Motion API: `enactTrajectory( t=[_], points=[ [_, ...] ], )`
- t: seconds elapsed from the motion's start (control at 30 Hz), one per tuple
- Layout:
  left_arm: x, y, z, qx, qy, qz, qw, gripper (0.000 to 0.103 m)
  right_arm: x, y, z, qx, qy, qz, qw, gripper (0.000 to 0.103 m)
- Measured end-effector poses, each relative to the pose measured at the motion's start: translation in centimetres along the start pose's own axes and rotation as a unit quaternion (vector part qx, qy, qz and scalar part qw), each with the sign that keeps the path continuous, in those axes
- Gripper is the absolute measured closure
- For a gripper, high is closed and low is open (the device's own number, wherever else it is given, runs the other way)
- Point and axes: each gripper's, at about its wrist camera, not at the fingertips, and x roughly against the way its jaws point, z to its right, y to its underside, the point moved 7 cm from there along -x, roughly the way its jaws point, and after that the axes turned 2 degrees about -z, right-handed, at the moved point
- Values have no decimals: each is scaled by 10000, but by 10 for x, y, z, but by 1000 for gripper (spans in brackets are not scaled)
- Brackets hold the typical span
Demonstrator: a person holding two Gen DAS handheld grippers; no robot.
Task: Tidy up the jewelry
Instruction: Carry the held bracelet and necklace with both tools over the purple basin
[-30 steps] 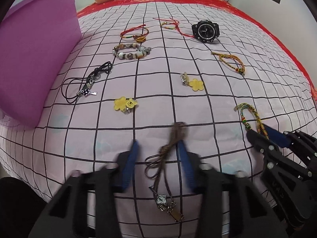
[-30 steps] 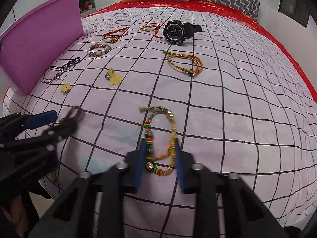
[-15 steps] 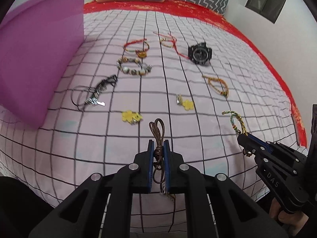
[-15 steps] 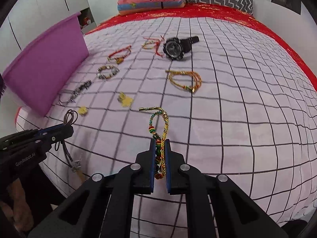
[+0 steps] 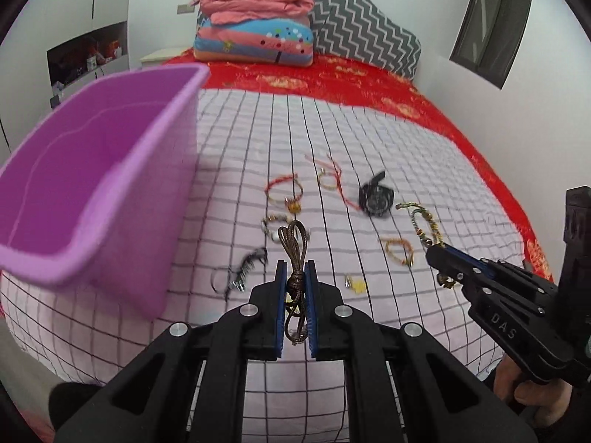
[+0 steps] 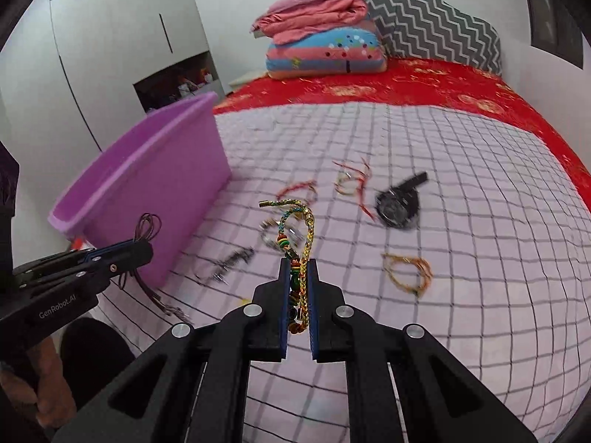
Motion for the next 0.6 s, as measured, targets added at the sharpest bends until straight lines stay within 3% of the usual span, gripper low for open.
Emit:
enactTrajectory(
  t=[0.3,0.6],
  points=[
    [41,-58,-65,140,-213,426,9988,93,5,-71,-72,376,-477,433,9972,94],
    [50,-82,-144,401,-694,479,9956,93,-17,-124,-166,733,-1147,491,9895,94]
  ],
)
